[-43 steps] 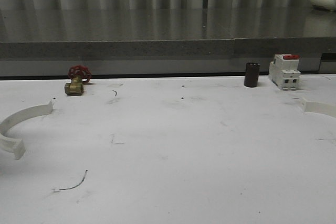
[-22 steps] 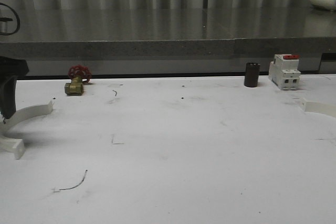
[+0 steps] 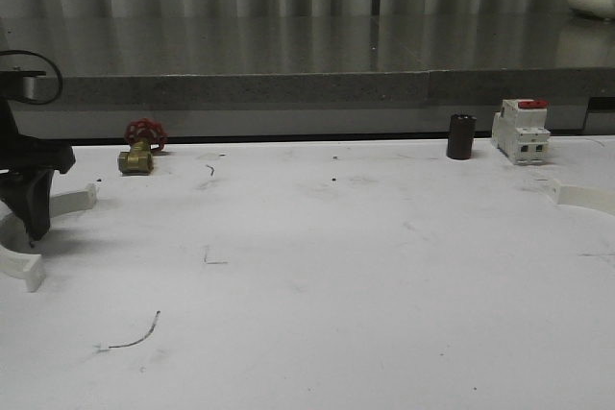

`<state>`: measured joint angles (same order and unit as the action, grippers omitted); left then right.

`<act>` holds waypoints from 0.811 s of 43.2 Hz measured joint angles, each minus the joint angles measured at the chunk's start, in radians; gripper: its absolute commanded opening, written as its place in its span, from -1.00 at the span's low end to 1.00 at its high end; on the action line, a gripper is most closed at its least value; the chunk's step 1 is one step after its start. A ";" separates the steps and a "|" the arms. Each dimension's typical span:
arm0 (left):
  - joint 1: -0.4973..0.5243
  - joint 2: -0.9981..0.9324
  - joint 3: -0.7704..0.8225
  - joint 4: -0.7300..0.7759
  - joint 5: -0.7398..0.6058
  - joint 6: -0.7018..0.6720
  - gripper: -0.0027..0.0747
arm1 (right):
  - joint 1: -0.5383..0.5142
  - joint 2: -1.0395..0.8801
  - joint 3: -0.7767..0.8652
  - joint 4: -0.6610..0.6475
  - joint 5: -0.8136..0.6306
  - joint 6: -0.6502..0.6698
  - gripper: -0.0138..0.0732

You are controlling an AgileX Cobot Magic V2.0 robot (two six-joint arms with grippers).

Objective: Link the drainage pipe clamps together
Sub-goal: 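Lower the left gripper and grasp the clamp half at its end tab, then lift the clamp half and carry it toward the table center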

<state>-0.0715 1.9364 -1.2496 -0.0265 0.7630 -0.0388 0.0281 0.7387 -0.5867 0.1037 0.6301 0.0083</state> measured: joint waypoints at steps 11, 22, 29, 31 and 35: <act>0.000 0.002 0.000 0.000 -0.005 0.000 -0.42 | 0.000 0.000 0.000 0.000 0.000 0.000 0.27; 0.000 0.002 0.000 0.000 -0.010 0.000 -0.69 | 0.000 0.000 0.000 0.000 0.000 -0.008 0.27; 0.000 0.002 -0.002 0.000 -0.006 0.000 -0.79 | 0.000 0.000 0.000 0.000 0.000 -0.003 0.27; 0.000 0.002 -0.009 0.000 0.014 0.000 -0.81 | 0.000 0.000 0.000 0.000 0.000 -0.003 0.27; 0.000 -0.009 -0.018 0.000 0.049 0.000 -0.86 | 0.000 0.000 0.000 0.000 0.000 -0.003 0.27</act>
<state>-0.0715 1.9273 -1.2675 -0.0265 0.8120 -0.0388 0.0281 0.7387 -0.5867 0.1037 0.6301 0.0056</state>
